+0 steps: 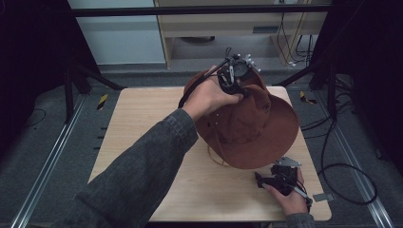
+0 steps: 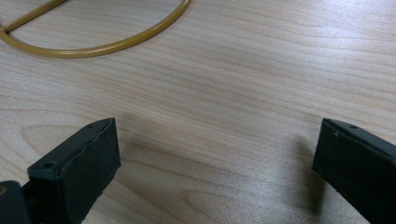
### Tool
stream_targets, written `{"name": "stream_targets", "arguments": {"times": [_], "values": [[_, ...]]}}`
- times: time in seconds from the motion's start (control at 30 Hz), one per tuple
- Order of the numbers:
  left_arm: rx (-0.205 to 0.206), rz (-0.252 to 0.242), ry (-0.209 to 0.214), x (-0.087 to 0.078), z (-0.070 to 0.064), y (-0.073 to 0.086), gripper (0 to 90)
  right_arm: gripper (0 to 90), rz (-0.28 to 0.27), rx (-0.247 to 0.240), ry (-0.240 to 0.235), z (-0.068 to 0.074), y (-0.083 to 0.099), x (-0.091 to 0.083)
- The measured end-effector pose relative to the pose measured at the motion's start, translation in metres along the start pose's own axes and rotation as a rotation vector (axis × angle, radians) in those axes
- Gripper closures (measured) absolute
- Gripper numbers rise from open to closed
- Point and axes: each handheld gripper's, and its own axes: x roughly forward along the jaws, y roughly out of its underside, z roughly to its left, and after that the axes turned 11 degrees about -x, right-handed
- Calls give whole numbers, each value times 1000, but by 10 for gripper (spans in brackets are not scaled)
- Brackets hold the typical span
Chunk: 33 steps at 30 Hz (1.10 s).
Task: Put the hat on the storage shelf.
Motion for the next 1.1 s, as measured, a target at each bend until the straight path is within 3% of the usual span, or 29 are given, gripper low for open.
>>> {"name": "stream_targets", "arguments": {"times": [0.33, 0.83, 1.1], "values": [[-7, -40, -18, -5, -5, 2, 531, 7, 0, 0, 0, 0, 0, 0], [-12, -56, -28, -15, -5, 12, 342, 7, 1, 0, 0, 0, 0, 0], [-10, -101, -9, -24, -5, 20, 177, 7, 2, 0, 0, 0, 0, 0]]}}
